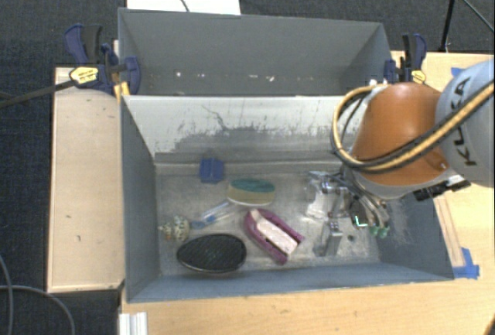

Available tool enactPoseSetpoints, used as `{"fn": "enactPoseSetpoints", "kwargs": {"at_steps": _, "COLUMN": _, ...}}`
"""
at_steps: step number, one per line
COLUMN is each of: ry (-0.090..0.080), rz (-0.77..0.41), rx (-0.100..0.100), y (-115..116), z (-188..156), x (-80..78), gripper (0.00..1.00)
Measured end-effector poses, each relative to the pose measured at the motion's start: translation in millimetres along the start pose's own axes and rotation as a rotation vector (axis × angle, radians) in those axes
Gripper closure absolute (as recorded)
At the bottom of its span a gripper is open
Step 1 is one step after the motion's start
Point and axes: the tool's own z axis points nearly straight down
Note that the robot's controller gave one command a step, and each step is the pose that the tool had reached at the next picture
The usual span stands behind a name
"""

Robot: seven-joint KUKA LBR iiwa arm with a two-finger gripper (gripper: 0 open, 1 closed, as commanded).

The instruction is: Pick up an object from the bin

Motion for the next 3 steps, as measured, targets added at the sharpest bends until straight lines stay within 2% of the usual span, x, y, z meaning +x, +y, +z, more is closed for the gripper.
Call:
{"fn": "enactPoseSetpoints", "kwargs": {"at_steps": 1, "ry": -0.009, "rz": -0.196, "rx": 0.003, "y": -62, "z": 43, "x": -71.4, "gripper": 0.00}}
{"fn": "enactPoseSetpoints", "kwargs": {"at_steps": 2, "ry": -0.011, "rz": -0.674, "rx": 0.004, "y": -53, "z": 33, "x": -92.9, "gripper": 0.00}}
{"fn": "enactPoseSetpoints", "kwargs": {"at_steps": 3, "ry": -0.009, "rz": -1.283, "rx": 0.005, "y": -50, "z": 42, "x": -101.5, "gripper": 0.00}}
